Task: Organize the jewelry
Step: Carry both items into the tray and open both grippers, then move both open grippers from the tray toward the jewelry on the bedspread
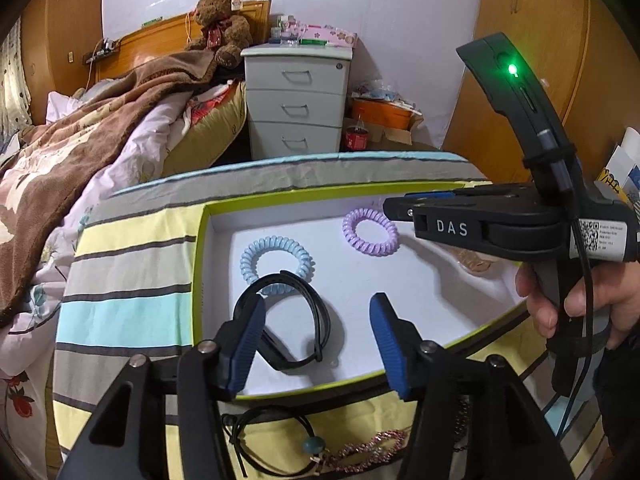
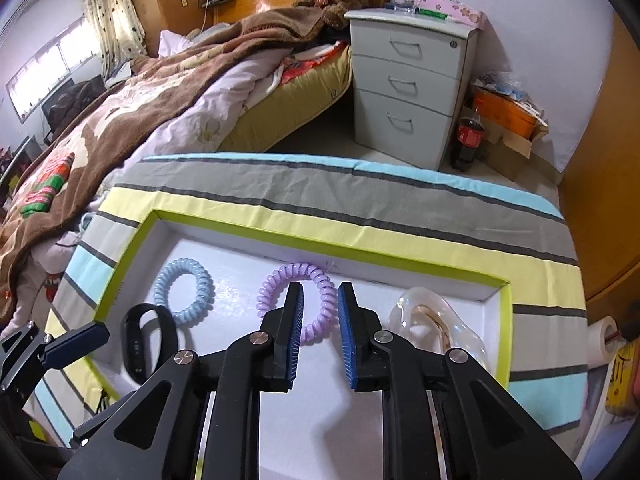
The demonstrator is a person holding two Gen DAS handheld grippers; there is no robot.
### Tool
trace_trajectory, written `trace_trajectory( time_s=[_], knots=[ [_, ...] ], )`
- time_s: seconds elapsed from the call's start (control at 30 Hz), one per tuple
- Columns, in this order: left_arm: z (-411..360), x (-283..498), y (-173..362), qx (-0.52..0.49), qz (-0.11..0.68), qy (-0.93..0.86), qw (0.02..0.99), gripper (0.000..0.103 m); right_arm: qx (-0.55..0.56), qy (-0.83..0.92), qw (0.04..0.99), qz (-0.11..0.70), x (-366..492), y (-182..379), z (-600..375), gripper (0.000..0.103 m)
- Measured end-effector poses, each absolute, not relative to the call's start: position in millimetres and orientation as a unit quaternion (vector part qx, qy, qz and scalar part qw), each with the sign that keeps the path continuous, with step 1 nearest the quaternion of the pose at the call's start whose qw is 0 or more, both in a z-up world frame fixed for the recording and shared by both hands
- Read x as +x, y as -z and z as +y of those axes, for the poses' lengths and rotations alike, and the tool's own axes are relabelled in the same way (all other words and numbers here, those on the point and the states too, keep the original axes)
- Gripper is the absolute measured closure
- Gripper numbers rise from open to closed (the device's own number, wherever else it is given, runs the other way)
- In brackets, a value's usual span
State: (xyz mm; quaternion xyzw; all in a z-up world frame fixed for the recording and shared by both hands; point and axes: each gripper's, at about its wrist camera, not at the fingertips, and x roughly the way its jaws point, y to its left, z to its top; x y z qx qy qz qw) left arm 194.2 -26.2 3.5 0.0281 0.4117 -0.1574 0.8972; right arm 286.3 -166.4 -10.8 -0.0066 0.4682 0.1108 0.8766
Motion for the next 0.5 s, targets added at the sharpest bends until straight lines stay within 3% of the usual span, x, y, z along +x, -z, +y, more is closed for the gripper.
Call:
trace_trajectory(
  time_s=[0.5],
  knots=[
    [2.9,145.6,-35.1,-0.006,0.370,0.134,0.919,0.037,0.018,-0.123,0.902,0.412,212.1,-26.6,-176.0,0.084]
  ],
)
